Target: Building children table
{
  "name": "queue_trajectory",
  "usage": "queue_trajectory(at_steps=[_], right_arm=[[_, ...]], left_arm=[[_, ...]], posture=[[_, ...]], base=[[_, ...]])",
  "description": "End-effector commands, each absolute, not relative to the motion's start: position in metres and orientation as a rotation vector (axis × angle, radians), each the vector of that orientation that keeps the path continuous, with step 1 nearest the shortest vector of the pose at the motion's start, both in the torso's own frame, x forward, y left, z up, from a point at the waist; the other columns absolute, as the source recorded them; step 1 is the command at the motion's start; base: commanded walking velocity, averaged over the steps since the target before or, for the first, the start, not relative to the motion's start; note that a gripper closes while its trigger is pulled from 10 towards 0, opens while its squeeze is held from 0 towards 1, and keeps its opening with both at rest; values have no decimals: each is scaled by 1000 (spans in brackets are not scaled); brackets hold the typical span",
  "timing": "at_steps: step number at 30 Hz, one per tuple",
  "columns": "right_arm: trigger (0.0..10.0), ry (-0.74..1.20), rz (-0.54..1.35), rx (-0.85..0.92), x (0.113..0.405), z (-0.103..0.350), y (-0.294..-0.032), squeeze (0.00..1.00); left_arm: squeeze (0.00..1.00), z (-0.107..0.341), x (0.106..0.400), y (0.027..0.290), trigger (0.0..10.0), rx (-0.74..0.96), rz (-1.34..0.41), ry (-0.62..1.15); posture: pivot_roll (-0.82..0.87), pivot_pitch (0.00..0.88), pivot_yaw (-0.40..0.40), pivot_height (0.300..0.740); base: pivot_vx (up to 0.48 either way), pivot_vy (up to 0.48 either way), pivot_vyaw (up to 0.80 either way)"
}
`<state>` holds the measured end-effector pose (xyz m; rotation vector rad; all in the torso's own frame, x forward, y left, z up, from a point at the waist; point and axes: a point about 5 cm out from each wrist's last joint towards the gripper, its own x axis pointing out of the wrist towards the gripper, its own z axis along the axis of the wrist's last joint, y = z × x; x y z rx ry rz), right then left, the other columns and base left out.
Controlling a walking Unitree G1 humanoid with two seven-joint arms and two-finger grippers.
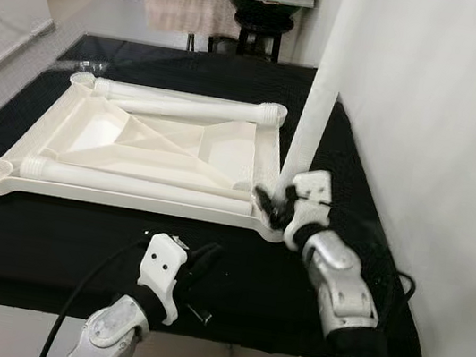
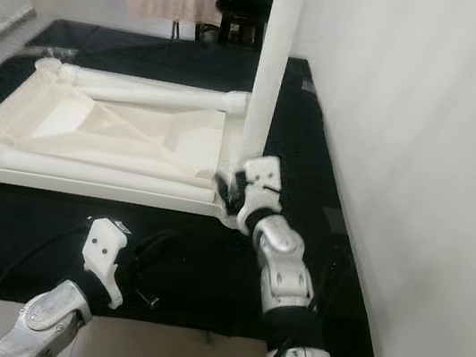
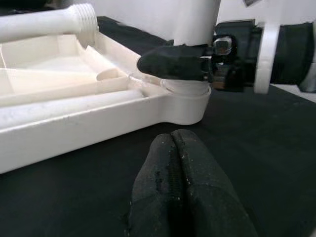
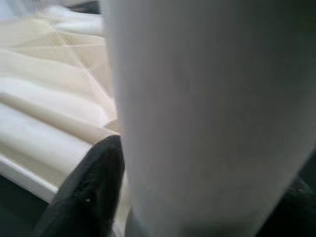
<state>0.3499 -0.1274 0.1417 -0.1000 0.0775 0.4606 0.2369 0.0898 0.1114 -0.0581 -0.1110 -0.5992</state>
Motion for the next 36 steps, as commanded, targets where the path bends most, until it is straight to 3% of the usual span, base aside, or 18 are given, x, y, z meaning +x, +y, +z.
queue_trajectory(at_steps=[1, 8, 12, 16, 17, 29, 34, 35, 36], right_arm=[[10000, 30, 590, -68, 354, 158, -123, 0], [10000, 5, 782, -51, 365, 179, -138, 0], [10000, 43, 1071, -96, 365, 189, -146, 0], [10000, 54, 1087, -78, 368, 193, -150, 0], [0, 58, 1074, -62, 371, 195, -153, 0], [0, 36, 935, -71, 376, 190, -173, 0], [0, 67, 714, -37, 376, 172, -178, 0], [0, 110, 514, -59, 375, 155, -179, 0], [0, 110, 514, -59, 375, 155, -179, 0]], left_arm=[[0, 109, 237, 90, 10000, -64, -604, -97], [0, 108, 239, 89, 10000, -67, -607, -95], [0, 107, 240, 87, 10000, -68, -604, -95], [0, 107, 240, 87, 10000, -68, -603, -96], [0, 107, 240, 87, 10000, -68, -602, -96], [0, 108, 239, 85, 10000, -79, -606, -97], [0, 108, 237, 85, 10000, -80, -605, -100], [0, 109, 236, 86, 10000, -81, -604, -100], [0, 109, 236, 86, 10000, -81, -604, -100]], posture=[[42, 91, -15, 740], [45, 81, -21, 740], [58, 74, -35, 740], [62, 75, -39, 740], [67, 75, -41, 740], [58, 83, -42, 740], [53, 93, -43, 740], [52, 95, -43, 740], [52, 95, -43, 740]], base=[[0, 0, 0], [0, 0, 0], [0, 0, 0], [0, 0, 0], [0, 0, 0], [0, 0, 0], [0, 0, 0], [0, 0, 0], [0, 0, 0]])
